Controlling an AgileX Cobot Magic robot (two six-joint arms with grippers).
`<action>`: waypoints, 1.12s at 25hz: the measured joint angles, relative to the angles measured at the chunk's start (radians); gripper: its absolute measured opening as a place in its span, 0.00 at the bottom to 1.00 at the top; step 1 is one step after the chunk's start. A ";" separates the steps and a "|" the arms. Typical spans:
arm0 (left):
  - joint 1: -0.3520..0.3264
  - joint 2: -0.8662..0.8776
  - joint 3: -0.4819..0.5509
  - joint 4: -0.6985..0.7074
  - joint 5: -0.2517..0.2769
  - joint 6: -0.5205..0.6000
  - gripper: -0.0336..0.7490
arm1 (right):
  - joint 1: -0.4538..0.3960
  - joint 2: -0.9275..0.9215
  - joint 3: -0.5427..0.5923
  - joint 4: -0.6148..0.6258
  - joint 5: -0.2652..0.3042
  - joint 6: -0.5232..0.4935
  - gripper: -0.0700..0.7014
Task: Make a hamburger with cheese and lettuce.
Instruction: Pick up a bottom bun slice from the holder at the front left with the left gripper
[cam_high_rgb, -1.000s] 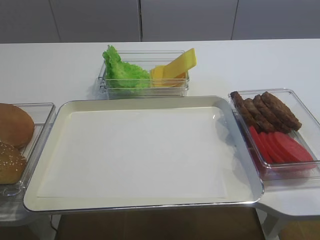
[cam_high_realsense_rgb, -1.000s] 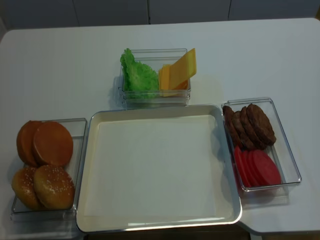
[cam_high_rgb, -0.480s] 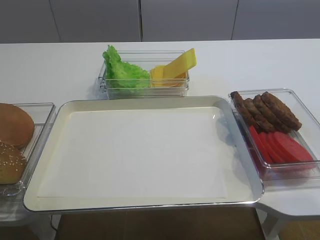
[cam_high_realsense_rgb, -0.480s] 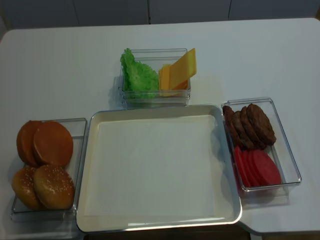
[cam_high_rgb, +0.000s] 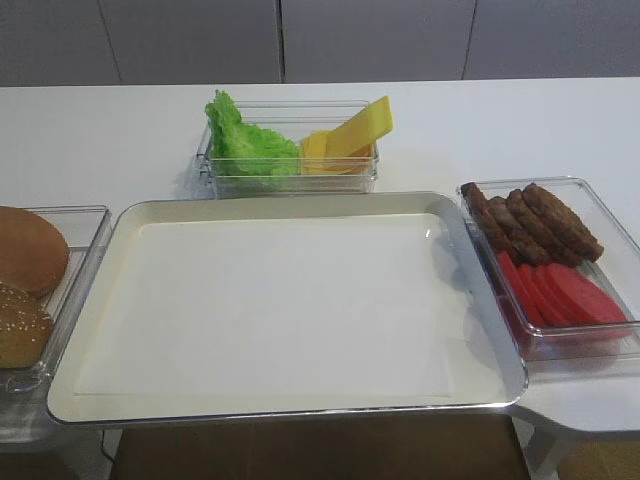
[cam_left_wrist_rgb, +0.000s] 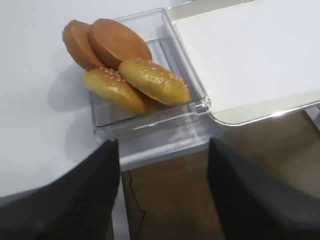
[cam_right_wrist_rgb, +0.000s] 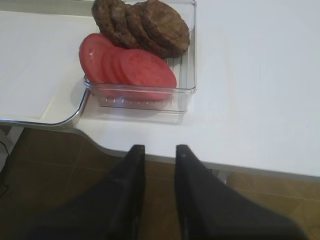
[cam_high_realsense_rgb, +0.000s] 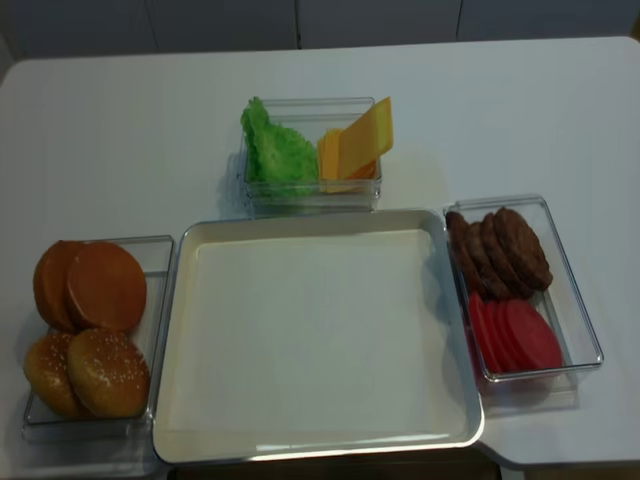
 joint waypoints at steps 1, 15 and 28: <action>0.000 0.002 -0.009 0.014 0.012 -0.010 0.58 | 0.000 0.000 0.000 0.000 0.000 0.000 0.32; 0.000 0.311 -0.189 0.089 0.056 -0.076 0.58 | 0.000 0.000 0.000 0.000 0.000 0.000 0.32; 0.000 0.553 -0.232 0.088 0.055 -0.076 0.58 | 0.000 0.000 0.000 0.000 0.000 0.000 0.32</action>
